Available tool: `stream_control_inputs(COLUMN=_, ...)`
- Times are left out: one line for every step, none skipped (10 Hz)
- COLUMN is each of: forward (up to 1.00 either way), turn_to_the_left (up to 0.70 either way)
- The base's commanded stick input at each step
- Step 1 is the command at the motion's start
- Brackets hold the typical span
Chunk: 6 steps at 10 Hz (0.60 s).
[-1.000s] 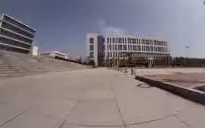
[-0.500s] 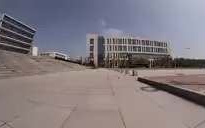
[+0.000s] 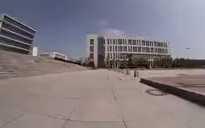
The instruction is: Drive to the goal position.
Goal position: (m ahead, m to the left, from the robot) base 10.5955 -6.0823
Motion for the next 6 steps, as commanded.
stream_control_inputs(forward=0.66, turn_to_the_left=0.00)
stream_control_inputs(forward=0.65, turn_to_the_left=0.00)
stream_control_inputs(forward=0.64, turn_to_the_left=0.00)
stream_control_inputs(forward=0.63, turn_to_the_left=0.00)
stream_control_inputs(forward=0.61, turn_to_the_left=0.00)
stream_control_inputs(forward=0.60, turn_to_the_left=0.00)
